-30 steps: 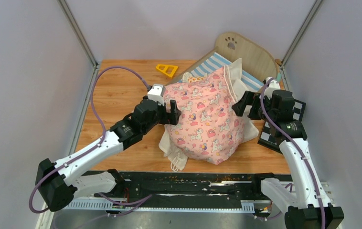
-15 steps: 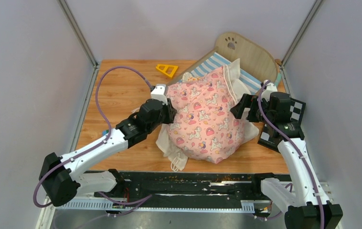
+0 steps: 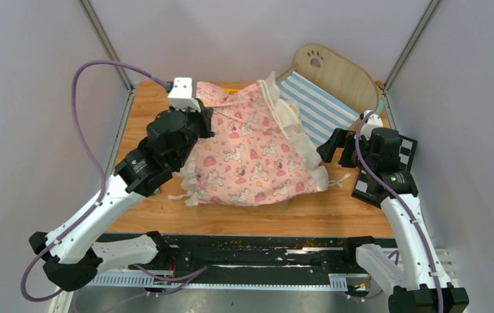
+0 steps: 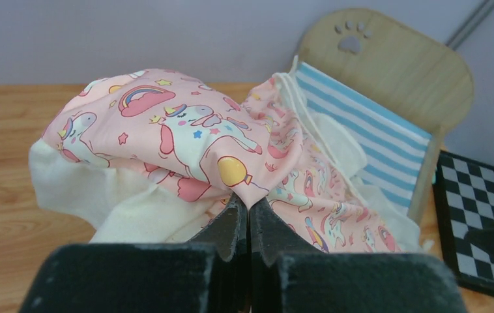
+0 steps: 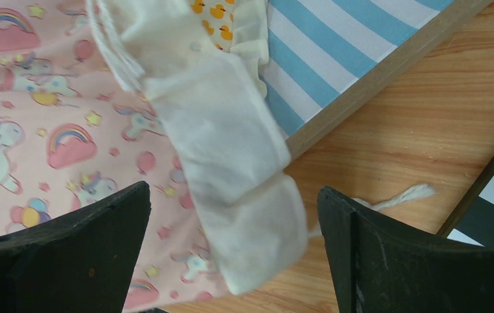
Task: Set up the pet bed
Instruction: Pick up the mattress from the bed frame, then place the mattress at the center of the board.
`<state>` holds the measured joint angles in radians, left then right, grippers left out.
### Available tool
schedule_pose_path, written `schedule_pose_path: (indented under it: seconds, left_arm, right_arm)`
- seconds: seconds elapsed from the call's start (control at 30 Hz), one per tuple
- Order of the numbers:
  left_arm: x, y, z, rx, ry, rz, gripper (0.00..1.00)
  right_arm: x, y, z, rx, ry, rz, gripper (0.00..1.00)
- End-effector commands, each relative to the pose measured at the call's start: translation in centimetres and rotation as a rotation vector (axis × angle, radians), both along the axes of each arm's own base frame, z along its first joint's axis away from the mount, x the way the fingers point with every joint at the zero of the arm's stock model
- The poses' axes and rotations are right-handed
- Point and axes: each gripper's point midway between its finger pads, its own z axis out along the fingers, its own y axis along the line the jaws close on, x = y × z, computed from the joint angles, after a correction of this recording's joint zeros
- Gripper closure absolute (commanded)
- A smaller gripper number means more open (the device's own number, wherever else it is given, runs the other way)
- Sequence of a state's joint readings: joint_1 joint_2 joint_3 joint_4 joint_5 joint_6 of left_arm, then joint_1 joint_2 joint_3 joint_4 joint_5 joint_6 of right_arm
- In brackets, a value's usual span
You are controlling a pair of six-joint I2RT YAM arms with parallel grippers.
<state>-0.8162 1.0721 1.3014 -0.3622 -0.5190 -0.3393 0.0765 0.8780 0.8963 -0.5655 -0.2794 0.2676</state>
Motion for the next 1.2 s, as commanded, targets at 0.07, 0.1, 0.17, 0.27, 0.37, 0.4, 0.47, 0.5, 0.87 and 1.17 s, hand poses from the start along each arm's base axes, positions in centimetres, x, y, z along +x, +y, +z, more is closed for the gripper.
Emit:
schedule_pose_path:
  seconds: [0.07,0.1,0.17,0.27,0.37,0.4,0.47,0.5,0.87,1.17]
  left_arm:
    - [-0.8,7.9,4.9,0.081,-0.103,0.226,1.0]
    - [-0.8,8.8,5.1,0.085,-0.103,0.251,1.0]
    - [-0.6,10.5,5.2,0.103,-0.088,0.298,1.0]
    - [-0.1,13.0,5.2,0.153,-0.058,0.379,1.0]
    - [0.4,15.2,5.1,0.202,-0.027,0.461,1.0]
    - [0.5,15.9,5.0,0.214,-0.017,0.484,1.0]
    - [0.8,17.0,4.7,0.238,0.006,0.525,1.0]
    - [1.0,17.5,4.4,0.249,0.017,0.545,1.0]
    - [2.3,22.6,1.7,0.415,0.153,0.752,1.0]
    - [0.5,27.4,1.5,0.466,0.195,0.93,1.0]
  right_arm:
    - [-0.1,-0.5,1.0,-0.008,-0.029,-0.032,0.01]
    - [-0.2,-0.5,1.0,-0.008,-0.028,-0.035,0.01]
    - [-0.3,-0.7,1.1,-0.013,-0.026,-0.042,0.01]
    - [-0.4,-0.8,1.4,-0.018,-0.038,-0.049,0.01]
    - [-0.6,-0.8,1.7,-0.015,-0.041,-0.046,0.01]
    - [-0.6,-0.7,1.6,-0.014,-0.038,-0.044,0.01]
    - [-0.7,-0.7,1.5,-0.012,-0.035,-0.04,0.01]
    - [-0.8,-0.7,1.4,-0.012,-0.033,-0.04,0.01]
    - [-1.2,-1.0,0.4,-0.038,-0.02,-0.039,0.01]
    - [-1.3,-1.1,-0.2,-0.046,-0.004,-0.042,0.01]
